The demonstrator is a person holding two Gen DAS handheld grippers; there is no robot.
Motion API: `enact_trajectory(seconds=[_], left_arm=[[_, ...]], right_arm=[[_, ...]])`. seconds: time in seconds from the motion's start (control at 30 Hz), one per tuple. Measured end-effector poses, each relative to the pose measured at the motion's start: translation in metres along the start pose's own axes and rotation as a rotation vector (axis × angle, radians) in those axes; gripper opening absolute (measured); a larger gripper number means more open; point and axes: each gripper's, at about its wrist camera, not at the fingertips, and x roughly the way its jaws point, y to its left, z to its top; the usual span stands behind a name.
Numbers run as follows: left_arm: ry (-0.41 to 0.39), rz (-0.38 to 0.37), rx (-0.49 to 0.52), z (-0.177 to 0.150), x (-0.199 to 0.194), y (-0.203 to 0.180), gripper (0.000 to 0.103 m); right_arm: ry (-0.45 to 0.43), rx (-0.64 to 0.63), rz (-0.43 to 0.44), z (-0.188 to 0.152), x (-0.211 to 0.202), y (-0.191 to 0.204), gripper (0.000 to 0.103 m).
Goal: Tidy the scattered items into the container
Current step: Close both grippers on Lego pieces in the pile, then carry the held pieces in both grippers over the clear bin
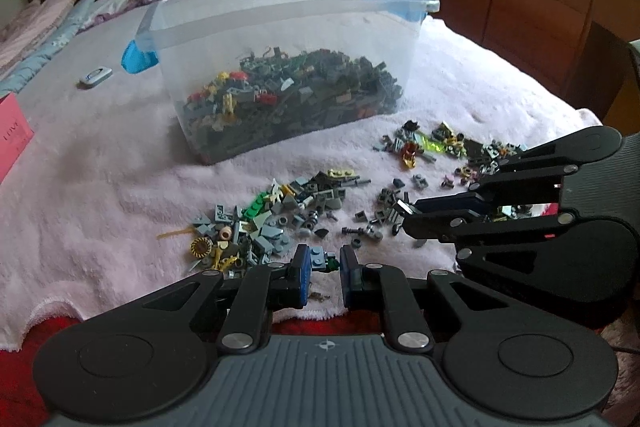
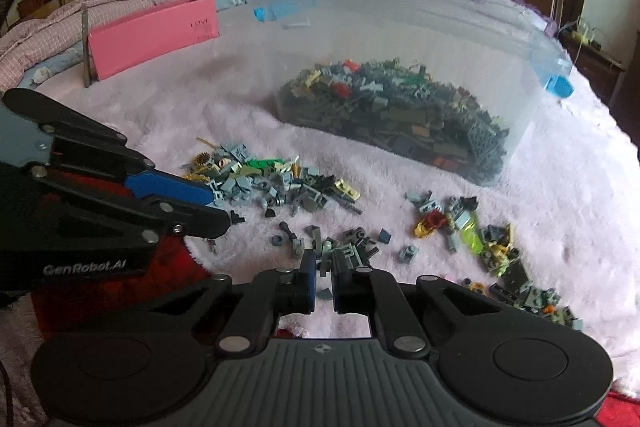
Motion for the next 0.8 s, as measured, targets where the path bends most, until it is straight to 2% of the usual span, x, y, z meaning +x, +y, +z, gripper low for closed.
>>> enact_trajectory(seconds=[0.47, 0.8], left_arm=[[-0.060, 0.012, 0.001, 0.020, -0.016, -0.002, 0.017], [-0.143, 0.029, -0.002, 0.052, -0.028, 0.003, 0.017]], right_arm=[[-0.090, 0.003, -0.014, 0.018, -0.029, -0.004, 0.008], [-0.143, -0.003, -0.041, 0.037, -0.041, -0.012, 0.008]])
